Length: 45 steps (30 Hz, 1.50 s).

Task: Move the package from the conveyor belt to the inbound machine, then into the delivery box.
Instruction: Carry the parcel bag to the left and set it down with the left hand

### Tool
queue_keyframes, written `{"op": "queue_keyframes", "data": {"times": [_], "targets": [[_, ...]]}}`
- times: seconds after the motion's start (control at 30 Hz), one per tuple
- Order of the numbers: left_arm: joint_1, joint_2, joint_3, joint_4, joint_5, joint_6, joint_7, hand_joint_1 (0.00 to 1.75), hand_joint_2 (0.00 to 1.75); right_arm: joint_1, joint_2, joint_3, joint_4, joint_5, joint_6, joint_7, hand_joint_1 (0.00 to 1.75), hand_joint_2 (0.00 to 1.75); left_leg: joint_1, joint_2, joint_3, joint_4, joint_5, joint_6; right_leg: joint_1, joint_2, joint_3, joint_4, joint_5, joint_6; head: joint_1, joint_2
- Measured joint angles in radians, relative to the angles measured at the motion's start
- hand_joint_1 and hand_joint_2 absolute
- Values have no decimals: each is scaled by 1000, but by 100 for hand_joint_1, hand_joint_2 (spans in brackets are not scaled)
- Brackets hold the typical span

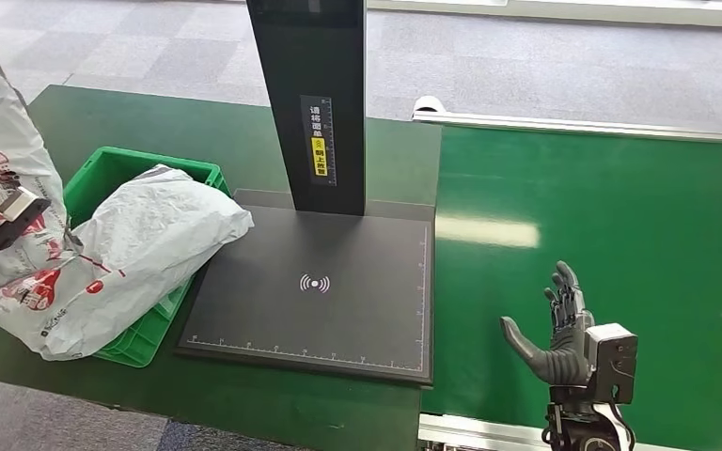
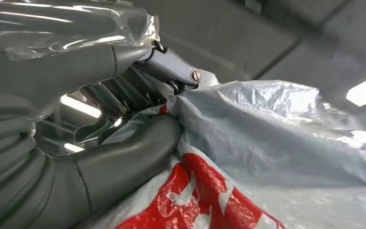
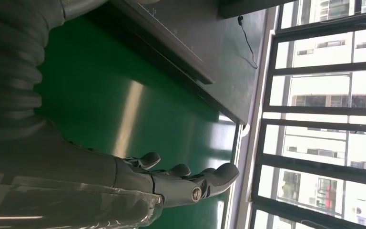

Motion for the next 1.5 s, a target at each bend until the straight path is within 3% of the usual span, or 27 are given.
{"op": "queue_keyframes", "data": {"times": [0.33, 0.63, 0.7, 0.87, 0.97, 1.03, 1.1, 1.2, 1.27, 1.3, 1.5], "targets": [[19, -87, 81, -183, 8, 1, -61, 175, 175, 0, -12, 11, 9, -3, 0, -4, 0, 175, 0, -1, 0, 0, 0, 0, 0, 0, 0, 0, 0, 0, 0, 0], [20, -117, 104, -222, 17, 0, -84, 175, 175, -1, -15, 12, 13, -3, 0, -5, 0, 175, 0, -1, 0, 0, 0, 0, 0, 0, 0, 0, 0, 0, 0, 0], [20, -127, 117, -241, 42, 0, -146, 175, 175, -2, -15, 13, 14, -5, 0, -6, 0, 175, 0, -1, 0, 0, 0, 0, 0, 0, 0, 0, 0, 0, 0, 0], [16, -193, 195, -335, 270, 0, -434, 175, 175, -20, -20, 23, 28, -19, 1, -14, 0, 175, 0, 0, 0, 0, 0, 0, 0, 0, 0, 0, 0, 0, 0, 0], [17, -222, 210, -359, 366, 0, -465, 175, 175, -29, -24, 29, 37, -26, -6, -22, 0, 175, 0, -2, 0, 0, 0, 0, 0, -2, 1, 0, 0, 0, 0, 0], [16, -234, 206, -345, 357, -11, -445, 175, 175, -31, -25, 30, 40, -28, -14, -26, 0, 175, 0, -4, 0, 0, 0, 0, 0, -2, 1, 0, -1, 1, 0, 0], [13, -229, 176, -296, 299, -75, -330, 175, 175, -25, -25, 30, 38, -24, -17, -27, 0, 175, 0, -3, 1, 0, 0, 0, 0, -2, 1, 0, -1, 1, 0, 0], [3, -168, 59, -164, 175, -315, -53, 175, 175, -15, -25, 24, 27, -3, 4, -27, 0, 175, 0, -3, 1, 0, 0, 0, 0, -2, 2, 0, 0, 0, 0, 0], [-1, -114, -15, -59, 148, -496, 53, 175, 175, -19, -23, 19, 25, 13, 25, -27, 0, 175, 1, 2, 2, -1, 1, 0, 0, 2, 1, 1, 1, -1, 0, 0], [-2, -92, -43, -6, 143, -540, 76, 175, 175, -21, -20, 17, 25, 18, 31, -27, 0, 175, 1, 5, 2, -1, 1, 0, 1, 5, 0, 1, 1, -2, 0, 0], [-31, -17, -148, 180, 111, -494, 118, 175, 175, -27, -9, 2, 25, 31, 40, -27, 0, 175, 0, 5, 1, 0, 0, -1, 0, 6, -1, 1, 1, -1, 0, 0]]}}
